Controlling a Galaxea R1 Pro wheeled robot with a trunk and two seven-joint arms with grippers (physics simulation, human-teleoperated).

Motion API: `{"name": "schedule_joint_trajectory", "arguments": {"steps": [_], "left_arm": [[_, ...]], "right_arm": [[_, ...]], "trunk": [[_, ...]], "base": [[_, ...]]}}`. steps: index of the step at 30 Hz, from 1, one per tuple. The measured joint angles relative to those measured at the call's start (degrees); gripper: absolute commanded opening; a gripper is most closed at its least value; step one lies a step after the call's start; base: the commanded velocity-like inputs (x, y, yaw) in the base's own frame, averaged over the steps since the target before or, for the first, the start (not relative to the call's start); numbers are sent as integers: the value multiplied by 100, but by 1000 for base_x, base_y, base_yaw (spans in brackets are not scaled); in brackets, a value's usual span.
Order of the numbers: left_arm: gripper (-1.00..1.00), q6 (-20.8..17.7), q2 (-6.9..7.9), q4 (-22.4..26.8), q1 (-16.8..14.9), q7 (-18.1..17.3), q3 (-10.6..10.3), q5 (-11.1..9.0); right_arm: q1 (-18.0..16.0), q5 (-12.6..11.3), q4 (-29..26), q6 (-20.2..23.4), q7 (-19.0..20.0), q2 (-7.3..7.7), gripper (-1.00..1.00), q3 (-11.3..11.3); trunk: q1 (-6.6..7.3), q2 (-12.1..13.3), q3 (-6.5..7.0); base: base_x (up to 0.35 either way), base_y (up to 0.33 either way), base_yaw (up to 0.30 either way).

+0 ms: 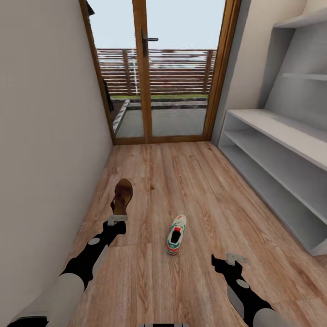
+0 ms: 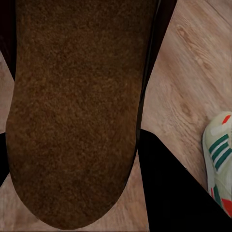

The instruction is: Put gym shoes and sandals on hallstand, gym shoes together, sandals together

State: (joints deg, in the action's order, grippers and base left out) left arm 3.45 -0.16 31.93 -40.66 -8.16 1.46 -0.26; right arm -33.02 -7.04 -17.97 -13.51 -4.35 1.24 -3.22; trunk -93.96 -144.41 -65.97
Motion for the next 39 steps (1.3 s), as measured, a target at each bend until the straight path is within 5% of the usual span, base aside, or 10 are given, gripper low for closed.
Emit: {"name": "schedule_joint_trajectory", "arguments": {"steps": [39], "left_arm": [[-100,18,5,-2,0,19,12,-3]], "right_arm": [[0,9,-5,-7,17,-46,100,9]], "trunk": [[-2,0,0]], "base": [[54,52,-26]]}}
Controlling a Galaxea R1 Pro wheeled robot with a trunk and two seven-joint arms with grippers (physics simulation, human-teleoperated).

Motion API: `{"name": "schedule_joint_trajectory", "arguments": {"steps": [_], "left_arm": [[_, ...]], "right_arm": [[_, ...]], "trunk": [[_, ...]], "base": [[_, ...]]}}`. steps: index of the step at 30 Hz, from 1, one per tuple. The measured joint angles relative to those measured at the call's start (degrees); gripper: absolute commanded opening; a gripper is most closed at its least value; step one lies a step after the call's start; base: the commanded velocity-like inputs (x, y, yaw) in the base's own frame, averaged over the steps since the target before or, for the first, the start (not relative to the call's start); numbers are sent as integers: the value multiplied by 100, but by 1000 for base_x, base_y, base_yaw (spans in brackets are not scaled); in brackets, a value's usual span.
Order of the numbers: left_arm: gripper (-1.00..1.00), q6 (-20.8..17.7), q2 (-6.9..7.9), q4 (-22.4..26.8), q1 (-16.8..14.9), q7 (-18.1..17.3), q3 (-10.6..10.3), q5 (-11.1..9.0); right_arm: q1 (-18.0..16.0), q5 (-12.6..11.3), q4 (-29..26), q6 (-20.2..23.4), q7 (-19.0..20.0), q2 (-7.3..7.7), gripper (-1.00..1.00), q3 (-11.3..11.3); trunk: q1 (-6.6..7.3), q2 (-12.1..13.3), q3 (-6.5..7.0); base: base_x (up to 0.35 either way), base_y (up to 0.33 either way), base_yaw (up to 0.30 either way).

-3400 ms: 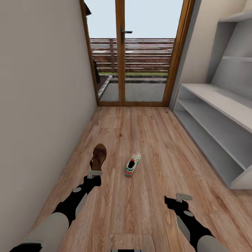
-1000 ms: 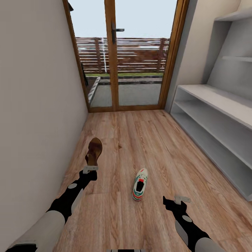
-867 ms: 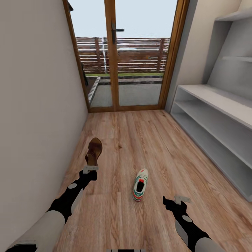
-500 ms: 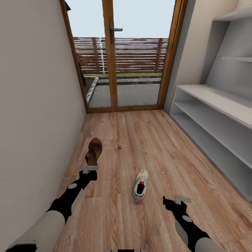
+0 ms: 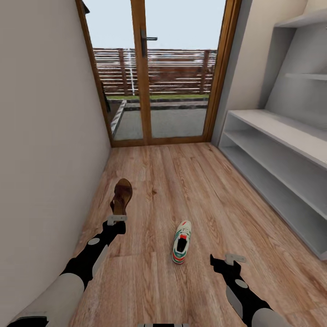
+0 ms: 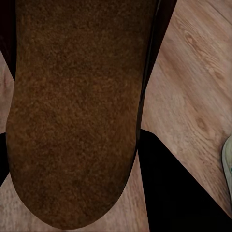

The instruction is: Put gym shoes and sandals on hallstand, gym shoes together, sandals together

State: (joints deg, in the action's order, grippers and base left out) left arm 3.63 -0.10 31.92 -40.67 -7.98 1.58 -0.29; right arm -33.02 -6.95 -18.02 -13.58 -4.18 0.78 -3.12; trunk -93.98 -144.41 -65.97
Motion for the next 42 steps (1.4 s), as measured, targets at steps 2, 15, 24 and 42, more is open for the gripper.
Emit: {"name": "schedule_joint_trajectory", "arguments": {"steps": [2,15,24,42], "left_arm": [[-100,0,-2,4,0,8,0,-1],[-100,-1,-104,-25,0,32,-8,16],[-100,-15,-110,-33,0,37,-11,11],[-100,-11,-110,-34,0,38,-8,1]], "right_arm": [[-2,0,-16,2,-5,-30,100,2],[-1477,-418,-575,1253,-1701,-630,100,5],[-1567,-683,820,415,-1281,-958,100,16],[-1564,-695,1675,319,-579,-1076,100,14]], "trunk": [[0,0,0],[0,0,0],[0,0,0],[0,0,0]], "base": [[0,0,0],[0,0,0],[0,0,0],[0,0,0]]}}
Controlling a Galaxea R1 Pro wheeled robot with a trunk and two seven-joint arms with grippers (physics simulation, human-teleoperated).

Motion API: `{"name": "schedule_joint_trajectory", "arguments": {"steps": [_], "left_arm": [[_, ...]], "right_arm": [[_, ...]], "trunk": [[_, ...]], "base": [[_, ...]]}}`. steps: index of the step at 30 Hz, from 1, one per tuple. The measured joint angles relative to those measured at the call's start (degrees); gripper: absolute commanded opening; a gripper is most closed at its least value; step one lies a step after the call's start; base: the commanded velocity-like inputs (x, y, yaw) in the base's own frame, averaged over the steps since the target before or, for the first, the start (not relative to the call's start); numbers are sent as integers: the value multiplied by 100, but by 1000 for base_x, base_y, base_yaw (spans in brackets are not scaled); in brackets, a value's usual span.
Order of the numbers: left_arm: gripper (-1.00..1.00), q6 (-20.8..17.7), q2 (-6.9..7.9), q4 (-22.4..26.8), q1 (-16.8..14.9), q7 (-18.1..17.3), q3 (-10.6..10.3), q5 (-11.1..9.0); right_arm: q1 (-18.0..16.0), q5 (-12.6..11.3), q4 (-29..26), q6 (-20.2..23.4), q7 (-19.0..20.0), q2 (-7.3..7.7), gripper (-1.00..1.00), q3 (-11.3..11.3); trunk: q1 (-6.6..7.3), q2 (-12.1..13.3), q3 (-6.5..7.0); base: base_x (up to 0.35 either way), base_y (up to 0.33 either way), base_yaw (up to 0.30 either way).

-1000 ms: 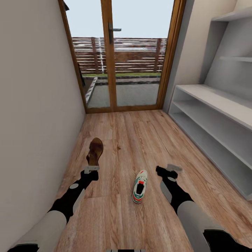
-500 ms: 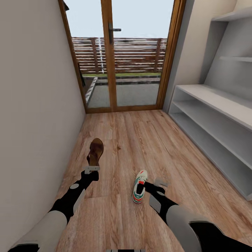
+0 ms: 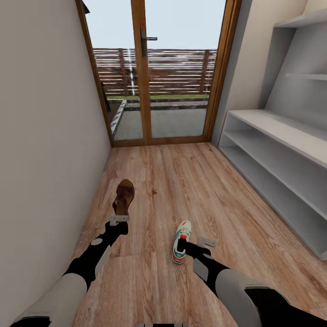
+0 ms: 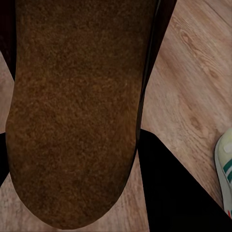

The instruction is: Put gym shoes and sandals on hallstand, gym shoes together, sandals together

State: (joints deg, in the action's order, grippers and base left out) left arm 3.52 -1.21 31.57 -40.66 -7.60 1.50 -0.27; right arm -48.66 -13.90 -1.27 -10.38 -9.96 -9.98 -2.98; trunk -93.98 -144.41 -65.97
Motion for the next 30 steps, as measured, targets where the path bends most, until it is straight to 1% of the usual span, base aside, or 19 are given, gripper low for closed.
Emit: {"name": "schedule_joint_trajectory", "arguments": {"steps": [9,11,16,23,30], "left_arm": [[-100,-2,-9,0,0,-6,-5,-6],[-100,1,-41,-1,0,-8,-5,-6],[-100,8,-69,1,0,-14,-1,-1],[-100,10,-81,-6,0,-17,-6,1],[-100,18,-87,-9,0,-18,-8,1]], "right_arm": [[7,12,99,0,88,0,100,0],[8,12,152,0,195,0,100,0],[10,13,198,4,257,0,100,0],[10,13,212,4,279,0,100,0],[10,13,214,-7,279,0,100,0]], "trunk": [[0,0,0],[0,0,0],[0,0,0],[0,0,0],[0,0,0]], "base": [[0,0,0],[0,0,0],[0,0,0],[0,147,0],[0,42,0]]}}
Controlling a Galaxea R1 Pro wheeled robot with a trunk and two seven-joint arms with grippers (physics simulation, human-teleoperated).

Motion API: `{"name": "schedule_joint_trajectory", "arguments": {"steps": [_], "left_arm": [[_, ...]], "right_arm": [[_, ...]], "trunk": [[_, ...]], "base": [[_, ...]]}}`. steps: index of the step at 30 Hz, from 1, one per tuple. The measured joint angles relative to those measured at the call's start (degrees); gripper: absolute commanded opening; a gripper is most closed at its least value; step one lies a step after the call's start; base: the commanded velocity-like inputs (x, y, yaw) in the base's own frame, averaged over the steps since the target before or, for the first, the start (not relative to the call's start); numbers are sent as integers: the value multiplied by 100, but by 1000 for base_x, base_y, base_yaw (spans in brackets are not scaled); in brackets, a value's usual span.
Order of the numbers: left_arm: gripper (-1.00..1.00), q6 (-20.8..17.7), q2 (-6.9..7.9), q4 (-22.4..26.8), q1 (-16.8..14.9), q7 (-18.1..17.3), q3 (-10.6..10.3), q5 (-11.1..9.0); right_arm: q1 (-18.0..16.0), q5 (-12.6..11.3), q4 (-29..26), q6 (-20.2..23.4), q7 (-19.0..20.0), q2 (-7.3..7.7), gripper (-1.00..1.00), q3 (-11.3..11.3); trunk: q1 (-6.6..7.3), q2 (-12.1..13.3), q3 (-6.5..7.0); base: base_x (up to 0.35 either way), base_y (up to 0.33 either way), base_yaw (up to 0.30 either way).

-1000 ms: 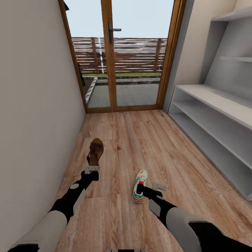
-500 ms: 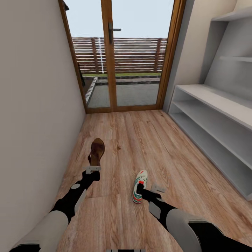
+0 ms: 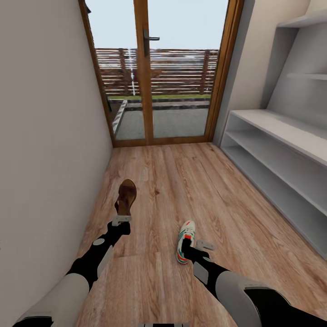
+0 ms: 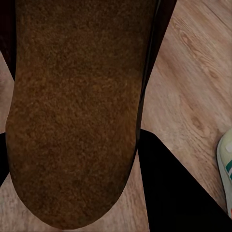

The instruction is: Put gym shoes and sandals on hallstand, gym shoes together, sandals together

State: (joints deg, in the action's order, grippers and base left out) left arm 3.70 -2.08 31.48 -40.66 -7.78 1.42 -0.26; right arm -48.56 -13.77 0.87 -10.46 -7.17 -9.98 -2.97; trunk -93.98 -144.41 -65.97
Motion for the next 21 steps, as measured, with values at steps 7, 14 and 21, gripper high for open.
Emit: {"name": "schedule_joint_trajectory", "arguments": {"steps": [7,14,21], "left_arm": [[-100,2,-1,-3,0,0,0,0],[-100,2,-1,-1,0,-7,-6,6],[-100,2,-1,-1,0,-10,-8,8]], "right_arm": [[3,0,0,-12,0,0,100,0],[8,0,0,-17,1,0,100,0],[9,0,0,-21,1,0,100,0]], "trunk": [[0,0,0],[1,0,0],[0,0,0]], "base": [[0,5,0],[53,1,0],[26,0,0]]}}
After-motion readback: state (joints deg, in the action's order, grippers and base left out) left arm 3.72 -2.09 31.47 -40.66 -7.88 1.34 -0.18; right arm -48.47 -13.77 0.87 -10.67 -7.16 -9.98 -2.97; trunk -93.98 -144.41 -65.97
